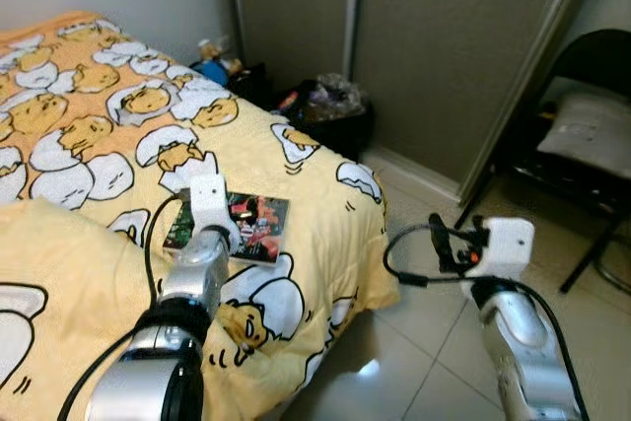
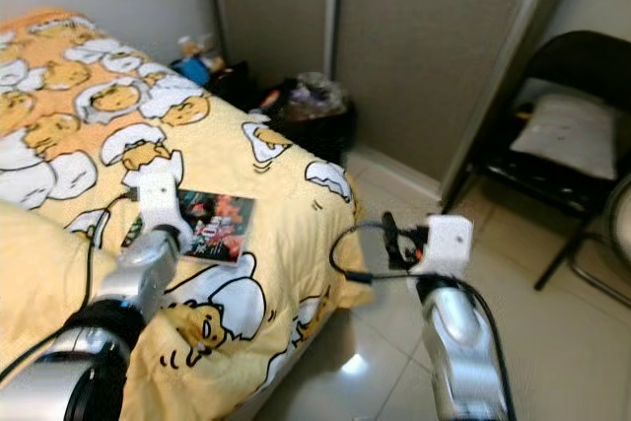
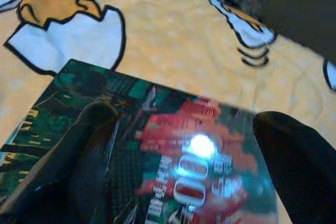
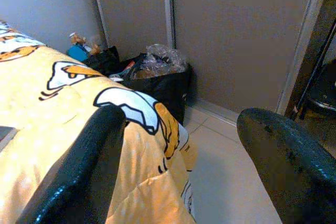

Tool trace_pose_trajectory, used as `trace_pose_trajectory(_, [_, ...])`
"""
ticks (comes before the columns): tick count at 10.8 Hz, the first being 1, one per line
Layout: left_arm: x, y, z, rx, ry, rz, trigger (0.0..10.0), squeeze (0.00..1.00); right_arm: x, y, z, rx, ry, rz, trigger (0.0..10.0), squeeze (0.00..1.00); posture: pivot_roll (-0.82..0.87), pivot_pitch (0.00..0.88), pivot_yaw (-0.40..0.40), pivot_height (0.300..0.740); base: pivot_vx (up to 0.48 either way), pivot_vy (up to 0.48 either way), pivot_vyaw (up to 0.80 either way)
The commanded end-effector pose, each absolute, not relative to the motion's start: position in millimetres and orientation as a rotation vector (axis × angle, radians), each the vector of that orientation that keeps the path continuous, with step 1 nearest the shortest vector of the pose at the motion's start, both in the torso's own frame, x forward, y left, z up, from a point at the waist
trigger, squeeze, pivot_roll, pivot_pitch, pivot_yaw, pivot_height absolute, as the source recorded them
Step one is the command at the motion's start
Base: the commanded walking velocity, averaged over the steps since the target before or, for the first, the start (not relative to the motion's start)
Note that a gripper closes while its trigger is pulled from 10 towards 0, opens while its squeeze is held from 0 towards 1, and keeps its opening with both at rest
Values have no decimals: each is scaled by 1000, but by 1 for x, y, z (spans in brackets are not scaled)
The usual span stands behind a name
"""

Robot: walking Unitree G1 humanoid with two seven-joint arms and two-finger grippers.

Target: Clean up the room

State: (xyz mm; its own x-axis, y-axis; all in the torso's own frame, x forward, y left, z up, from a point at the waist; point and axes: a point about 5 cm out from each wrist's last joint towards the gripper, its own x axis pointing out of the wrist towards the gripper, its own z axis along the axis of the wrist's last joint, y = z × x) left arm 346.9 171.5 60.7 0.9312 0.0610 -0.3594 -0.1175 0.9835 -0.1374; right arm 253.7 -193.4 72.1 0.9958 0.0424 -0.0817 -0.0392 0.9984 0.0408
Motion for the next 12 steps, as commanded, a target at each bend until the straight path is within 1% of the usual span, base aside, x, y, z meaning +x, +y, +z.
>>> trace_pose_trajectory(1, [352, 182, 69, -190, 344, 145, 10000, 0, 250, -198, 74, 25, 85, 34, 10000, 0, -186, 0, 38, 740, 0, 0, 0])
trace_pose_trajectory(3, [344, 212, 61, -269, 381, 329, 10000, 0, 240, -200, 71, 18, 114, 48, 10000, 0, -191, 14, 21, 740, 0, 0, 0])
trace_pose_trajectory(5, [330, 242, 56, -199, 354, 431, 10000, 0, 237, -198, 69, 14, 137, 70, 10000, 0, -164, 22, 5, 740, 0, 0, 0])
trace_pose_trajectory(7, [316, 262, 53, -171, 336, 501, 10000, 0, 241, -193, 70, 23, 130, 94, 10000, 0, -131, 26, -1, 740, 0, 0, 0])
trace_pose_trajectory(8, [308, 264, 45, -201, 359, 517, 10000, 0, 244, -190, 72, 30, 125, 115, 10000, 0, -114, 30, -6, 740, 0, 0, 0])
trace_pose_trajectory(10, [301, 231, 25, -401, 410, 412, 10000, 0, 249, -187, 76, 32, 114, 159, 10000, 0, -108, 40, -2, 740, 0, 0, 0])
trace_pose_trajectory(11, [297, 216, 12, -468, 476, 372, 10000, 0, 255, -181, 82, 28, 105, 222, 10000, 0, -111, 57, 28, 740, 0, 0, 0])
trace_pose_trajectory(12, [297, 211, 11, -474, 491, 344, 10000, 0, 261, -175, 88, 25, 85, 259, 10000, 0, -111, 71, 61, 740, 0, 0, 0])
